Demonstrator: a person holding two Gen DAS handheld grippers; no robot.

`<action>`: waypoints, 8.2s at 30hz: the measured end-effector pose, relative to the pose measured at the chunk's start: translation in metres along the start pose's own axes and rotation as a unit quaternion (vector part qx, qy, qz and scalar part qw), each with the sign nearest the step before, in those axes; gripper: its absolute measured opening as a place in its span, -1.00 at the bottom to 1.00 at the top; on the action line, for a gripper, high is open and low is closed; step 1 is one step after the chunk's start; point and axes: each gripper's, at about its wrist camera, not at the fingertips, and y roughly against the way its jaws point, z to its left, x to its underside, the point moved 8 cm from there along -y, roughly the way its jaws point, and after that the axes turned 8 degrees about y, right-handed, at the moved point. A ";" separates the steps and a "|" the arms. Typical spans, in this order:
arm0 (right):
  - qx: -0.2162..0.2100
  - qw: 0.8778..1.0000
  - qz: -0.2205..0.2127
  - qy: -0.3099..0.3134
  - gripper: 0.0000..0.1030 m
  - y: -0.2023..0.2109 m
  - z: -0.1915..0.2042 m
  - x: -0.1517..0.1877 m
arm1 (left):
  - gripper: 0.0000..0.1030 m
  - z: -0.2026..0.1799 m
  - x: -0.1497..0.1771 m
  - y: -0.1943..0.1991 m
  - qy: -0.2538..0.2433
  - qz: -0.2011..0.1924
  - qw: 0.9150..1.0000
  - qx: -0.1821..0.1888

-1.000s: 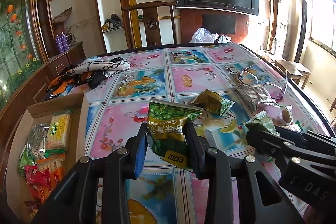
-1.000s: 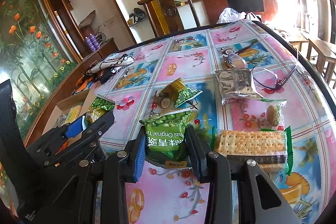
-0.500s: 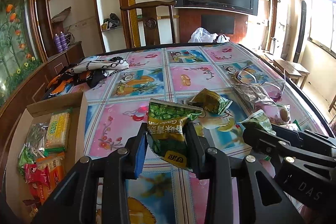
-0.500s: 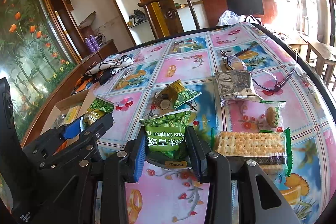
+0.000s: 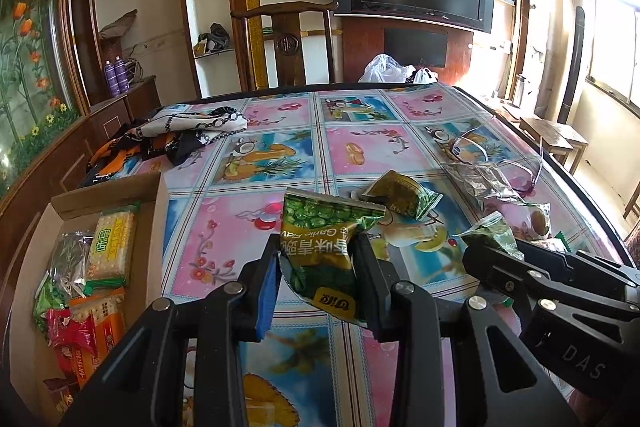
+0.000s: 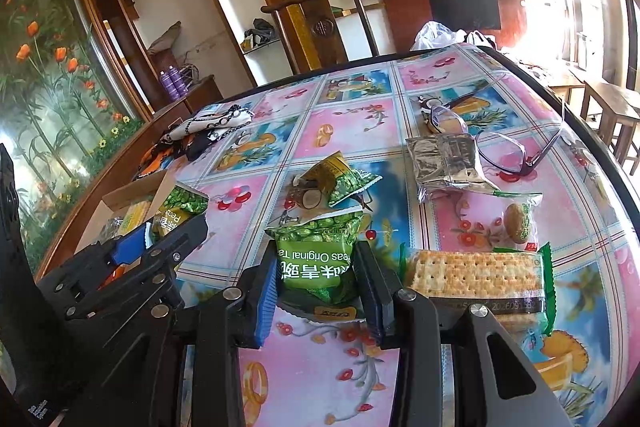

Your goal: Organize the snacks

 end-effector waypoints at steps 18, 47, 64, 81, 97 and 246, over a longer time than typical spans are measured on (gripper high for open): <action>-0.006 1.000 -0.005 -0.001 -0.24 0.005 0.003 -0.002 | -0.34 0.001 0.000 0.000 0.000 0.002 1.000 0.001; -0.007 1.000 -0.010 0.027 -0.24 0.006 0.019 -0.002 | -0.33 0.085 -0.043 0.044 0.092 -0.054 0.994 -0.022; -0.066 0.993 -0.014 0.096 -0.23 0.010 0.085 0.010 | -0.33 0.246 -0.022 0.016 0.205 0.033 0.972 -0.111; -0.161 0.981 0.039 0.102 -0.22 -0.051 0.227 -0.003 | -0.33 0.261 -0.010 0.006 0.228 0.065 0.965 -0.110; -0.188 0.970 0.073 0.133 -0.19 -0.089 0.256 0.016 | -0.33 0.258 -0.005 0.000 0.212 0.076 0.966 -0.129; 0.037 0.995 0.061 -0.062 -0.39 0.017 -0.059 0.028 | 0.26 -0.043 0.073 -0.007 -0.041 0.159 0.985 0.057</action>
